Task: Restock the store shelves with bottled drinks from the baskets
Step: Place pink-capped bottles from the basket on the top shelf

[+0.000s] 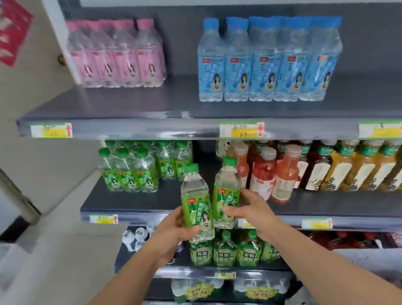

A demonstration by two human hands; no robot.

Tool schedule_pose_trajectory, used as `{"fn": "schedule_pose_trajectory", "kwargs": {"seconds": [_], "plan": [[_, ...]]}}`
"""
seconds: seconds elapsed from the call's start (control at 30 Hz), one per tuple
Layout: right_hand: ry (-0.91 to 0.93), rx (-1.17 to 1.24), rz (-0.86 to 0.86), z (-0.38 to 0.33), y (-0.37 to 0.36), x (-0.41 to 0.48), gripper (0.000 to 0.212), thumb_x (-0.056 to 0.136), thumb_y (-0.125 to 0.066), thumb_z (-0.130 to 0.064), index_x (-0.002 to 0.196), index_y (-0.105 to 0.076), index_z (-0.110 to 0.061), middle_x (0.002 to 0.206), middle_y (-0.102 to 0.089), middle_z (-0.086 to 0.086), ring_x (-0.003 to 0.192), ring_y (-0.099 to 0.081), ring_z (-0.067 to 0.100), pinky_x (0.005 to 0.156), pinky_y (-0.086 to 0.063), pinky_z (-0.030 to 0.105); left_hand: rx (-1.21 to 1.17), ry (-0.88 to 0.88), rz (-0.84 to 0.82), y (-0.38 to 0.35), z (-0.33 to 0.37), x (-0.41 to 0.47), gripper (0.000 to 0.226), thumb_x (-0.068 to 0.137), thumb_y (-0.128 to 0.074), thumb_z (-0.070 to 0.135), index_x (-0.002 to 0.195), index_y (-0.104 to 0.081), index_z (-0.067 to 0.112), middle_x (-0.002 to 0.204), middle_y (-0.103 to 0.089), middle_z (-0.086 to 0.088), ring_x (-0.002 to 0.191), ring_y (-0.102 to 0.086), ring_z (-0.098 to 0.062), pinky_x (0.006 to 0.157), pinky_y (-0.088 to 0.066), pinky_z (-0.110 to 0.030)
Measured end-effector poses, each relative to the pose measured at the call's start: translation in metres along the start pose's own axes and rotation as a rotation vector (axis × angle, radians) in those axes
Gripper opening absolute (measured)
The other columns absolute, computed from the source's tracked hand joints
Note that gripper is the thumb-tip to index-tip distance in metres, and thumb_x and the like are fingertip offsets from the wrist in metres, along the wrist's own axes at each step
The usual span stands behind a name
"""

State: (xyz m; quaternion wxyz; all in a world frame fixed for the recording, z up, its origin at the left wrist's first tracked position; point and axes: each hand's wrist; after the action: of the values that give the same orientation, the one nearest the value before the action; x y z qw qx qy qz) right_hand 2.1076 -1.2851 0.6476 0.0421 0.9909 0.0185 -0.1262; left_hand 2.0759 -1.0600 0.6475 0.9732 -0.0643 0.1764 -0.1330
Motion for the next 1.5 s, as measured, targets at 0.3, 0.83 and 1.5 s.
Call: {"fn": "schedule_pose_trajectory", "kwargs": {"seconds": [0.3,0.83,1.5], "plan": [[0.009,-0.084,0.043,-0.014,-0.101,0.063,0.05,0.066,-0.086,-0.007,0.111,-0.064,-0.015,0.105,-0.071,0.002,0.098,-0.066,0.019,0.087,-0.052,0.033,-0.02,-0.059,0.116,0.091,0.02,0.004,0.053,0.076,-0.072,-0.006,0.117,-0.057,0.025,0.118,-0.066,-0.003,0.115,-0.059,-0.022,0.092,-0.045,-0.033],[0.008,-0.32,0.193,0.007,-0.17,0.157,0.067,0.061,-0.089,-0.013,0.122,-0.06,-0.008,0.113,-0.068,0.01,0.101,-0.065,0.025,0.093,-0.052,0.039,-0.023,-0.061,0.122,0.173,0.007,0.041,0.066,0.059,-0.078,0.008,0.12,-0.059,0.022,0.115,-0.069,-0.003,0.116,-0.059,-0.023,0.108,-0.038,-0.049],[0.076,-0.402,0.31,-0.01,-0.177,0.162,0.042,0.072,-0.082,-0.022,0.094,-0.048,-0.013,0.083,-0.057,-0.003,0.08,-0.058,0.015,0.071,-0.044,0.027,0.032,-0.046,0.087,0.17,0.012,0.06,0.069,0.058,-0.078,0.008,0.123,-0.058,0.022,0.114,-0.069,0.002,0.117,-0.056,-0.018,0.106,-0.038,-0.043]]}}
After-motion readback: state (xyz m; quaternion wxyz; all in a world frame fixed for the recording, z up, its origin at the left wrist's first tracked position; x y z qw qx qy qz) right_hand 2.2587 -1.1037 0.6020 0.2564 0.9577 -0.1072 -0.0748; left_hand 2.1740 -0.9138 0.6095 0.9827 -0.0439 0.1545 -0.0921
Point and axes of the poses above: each hand's wrist, its own x-axis towards the middle knuckle, its own y-axis out of the back of the hand, z = x × y
